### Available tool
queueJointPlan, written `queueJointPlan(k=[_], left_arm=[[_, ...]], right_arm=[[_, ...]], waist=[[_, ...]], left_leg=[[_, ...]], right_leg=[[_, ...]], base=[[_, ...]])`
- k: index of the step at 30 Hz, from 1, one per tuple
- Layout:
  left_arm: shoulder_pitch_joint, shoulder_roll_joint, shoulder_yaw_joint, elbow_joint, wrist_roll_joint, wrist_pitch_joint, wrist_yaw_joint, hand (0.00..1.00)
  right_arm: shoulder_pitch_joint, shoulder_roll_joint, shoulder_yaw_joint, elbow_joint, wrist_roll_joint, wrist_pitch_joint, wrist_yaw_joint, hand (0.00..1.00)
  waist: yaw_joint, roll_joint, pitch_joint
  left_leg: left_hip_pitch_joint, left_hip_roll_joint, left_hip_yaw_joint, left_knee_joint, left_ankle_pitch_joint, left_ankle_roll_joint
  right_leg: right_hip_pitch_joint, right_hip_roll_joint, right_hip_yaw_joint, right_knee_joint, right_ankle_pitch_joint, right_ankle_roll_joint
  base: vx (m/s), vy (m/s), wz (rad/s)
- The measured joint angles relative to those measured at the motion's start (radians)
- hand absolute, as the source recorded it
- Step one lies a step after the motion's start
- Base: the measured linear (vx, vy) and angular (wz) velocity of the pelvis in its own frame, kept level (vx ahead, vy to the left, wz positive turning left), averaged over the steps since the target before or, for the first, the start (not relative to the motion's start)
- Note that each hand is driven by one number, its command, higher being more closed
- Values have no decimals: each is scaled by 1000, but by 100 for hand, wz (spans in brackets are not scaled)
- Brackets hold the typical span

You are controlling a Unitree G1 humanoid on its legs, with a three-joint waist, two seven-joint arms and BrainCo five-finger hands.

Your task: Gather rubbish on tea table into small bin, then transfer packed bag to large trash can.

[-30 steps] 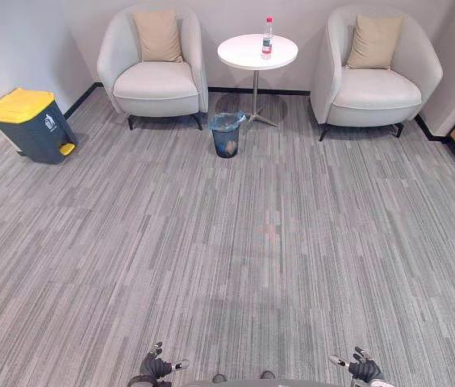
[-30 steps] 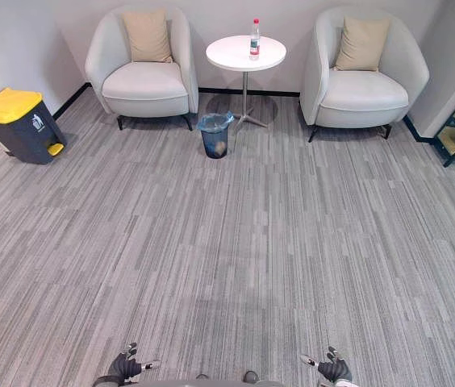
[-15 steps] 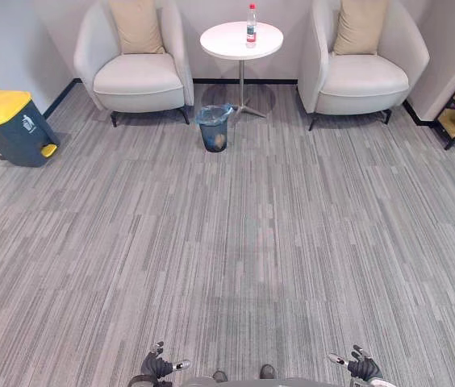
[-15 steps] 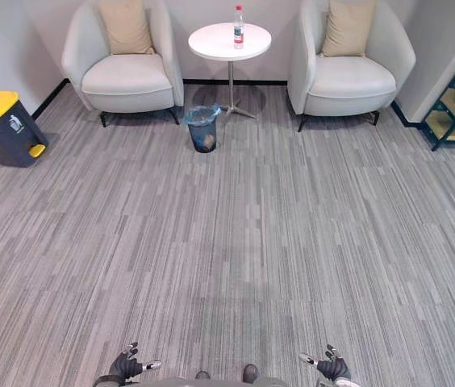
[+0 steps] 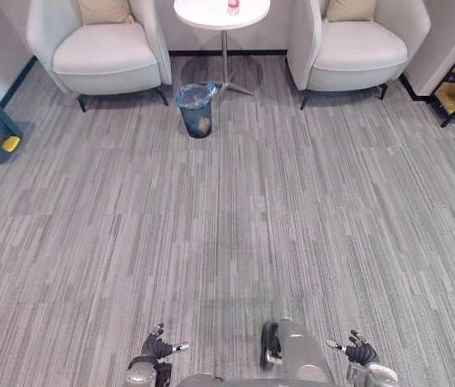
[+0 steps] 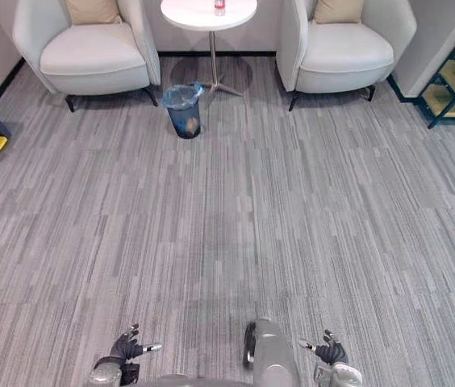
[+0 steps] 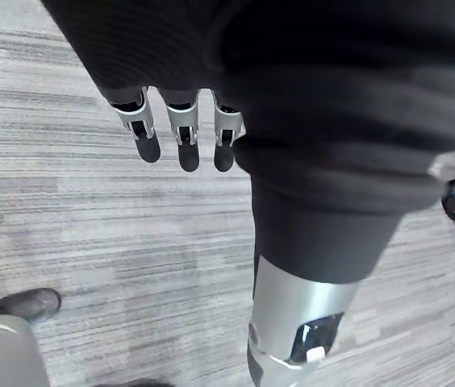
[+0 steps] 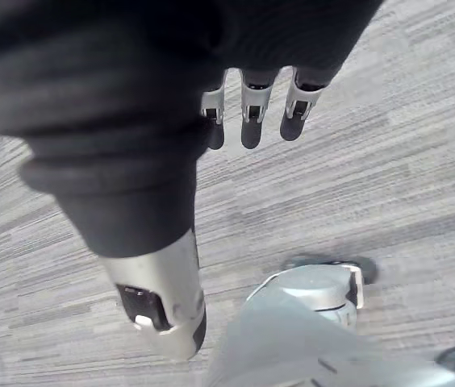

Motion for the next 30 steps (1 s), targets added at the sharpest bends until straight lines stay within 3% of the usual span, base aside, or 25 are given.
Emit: queueJointPlan(k=[1,2,3,5,6,7,8,9,10,12,14,16,18,19,20,21,22,23,25,26,28,29,30], left_arm=[[0,1,1,0,0,0,0,0],[-6,-11,2,10,0,1,1,0],[-9,-15,2,11,0,0,-1,0],[-16,-19,4,10,0,-1,0,0],[-19,-30,17,8,0,-2,-1,0],[-18,-34,21,8,0,-2,-1,0],[-15,-36,22,9,0,-2,-1,0],[-9,-36,24,7,0,-1,-2,0],[0,-37,27,2,0,0,-1,0],[7,-46,60,-30,-3,-1,-1,0],[2,-50,61,-48,-3,-2,-1,0],[-9,-51,59,-49,-3,-6,0,0],[-6,-57,57,-48,-2,-8,1,0],[0,-60,57,-46,-2,-8,1,0],[6,-58,57,-42,-3,-8,2,0],[7,-54,59,-42,-3,-8,2,0],[-1,-43,57,-42,-2,-8,2,0],[-11,-31,57,-39,-2,-8,1,0],[-20,-29,58,-37,-3,-8,1,0],[-21,-29,58,-35,-2,-7,2,0],[-10,-19,53,-22,-2,-4,3,0],[-5,-16,36,-16,-2,1,3,0],[-5,-7,33,-10,-2,2,4,0]], right_arm=[[5,-2,1,-1,0,-1,0,0],[6,-16,-1,4,0,-1,-1,0],[-5,-18,-1,3,0,-2,-2,0],[-8,-12,-1,0,-1,-3,0,0],[-6,-11,-1,9,-1,-3,0,0],[-3,-11,-1,10,-1,-1,0,0],[1,-11,9,8,0,-1,-1,0],[5,-12,28,7,2,-3,-2,0],[12,-11,40,4,3,-5,-3,0],[15,-6,37,-13,4,-8,-7,0],[5,-5,37,-15,5,-8,-12,0],[-2,4,33,-13,7,-7,-19,0],[-1,7,24,-13,7,-8,-20,0],[0,6,24,-13,10,-7,-20,0],[6,9,28,-10,10,-6,-22,0],[7,14,32,-9,10,-4,-22,0],[8,25,42,-10,10,-5,-21,0],[9,26,43,-10,10,-5,-21,0],[0,24,41,-7,9,-5,-23,0],[-6,25,39,-4,5,-6,-23,0],[-9,32,60,-2,1,-6,-20,0],[-6,40,71,-2,0,-6,-19,0],[-6,44,70,-1,0,-5,-19,0]], waist=[[0,-12,-5],[2,3,2],[-1,14,0],[-9,15,0],[-11,21,0],[-9,22,1],[-7,22,6],[-2,19,10],[6,10,16],[22,-5,25],[39,4,27],[59,0,28],[56,5,26],[58,16,24],[66,21,24],[69,19,17],[69,-20,10],[68,-37,6],[76,-48,6],[87,-48,5],[81,-56,0],[73,-59,-2],[73,-59,-2]], left_leg=[[7,-2,0,0,-5,-18],[35,20,-4,4,-28,-56],[32,40,-7,29,-16,-80],[-8,60,-19,146,16,-135],[-81,83,-39,316,49,-180],[-120,97,-50,418,80,-187],[-175,130,-56,577,113,-185],[-221,164,-45,725,110,-179],[-271,199,-11,858,95,-152],[-371,224,45,912,65,-116],[-453,210,81,829,50,-93],[-491,136,100,573,51,-93],[-488,69,81,292,104,-112],[-482,46,53,136,172,-115],[-465,40,30,85,291,-77],[-456,26,28,81,326,-42],[-465,-8,30,108,308,-1],[-490,-24,31,150,271,15],[-505,-38,48,221,198,31],[-475,-41,71,230,161,36],[-397,-65,83,209,117,45],[-345,-77,81,198,93,52],[-310,-81,79,189,83,64]], right_leg=[[4,-5,10,-74,80,-9],[10,-3,-6,-45,167,-73],[6,4,-12,-7,117,-84],[32,11,-29,-5,74,-108],[84,26,-45,-45,60,-120],[119,35,-53,-73,56,-126],[184,52,-59,-116,51,-133],[252,70,-64,-160,49,-137],[339,84,-64,-212,45,-143],[442,91,-56,-288,41,-148],[493,89,-35,-332,44,-144],[533,59,-6,-369,44,-122],[567,39,13,-396,30,-90],[588,42,25,-406,14,-65],[603,47,48,-403,-13,-41],[616,42,58,-405,-24,-27],[617,9,68,-401,-45,-13],[612,-9,80,-388,-56,-2],[582,-36,126,-301,-69,18],[530,-49,182,-156,-76,31],[427,-75,240,141,-39,189],[368,-82,249,305,-23,219],[327,-82,239,391,-32,206]], base=[[431,-166,11],[445,-214,7],[433,-226,7],[431,-262,17],[426,-264,24],[415,-248,25],[321,-176,8],[392,-182,5],[364,-144,4],[380,-116,-8],[306,9,-32],[302,85,-39],[302,146,-27],[433,263,-37],[387,246,-36],[414,212,-25],[413,163,-4],[496,188,5],[419,187,-10],[423,202,-39],[432,167,-21],[446,102,3],[445,82,4]])
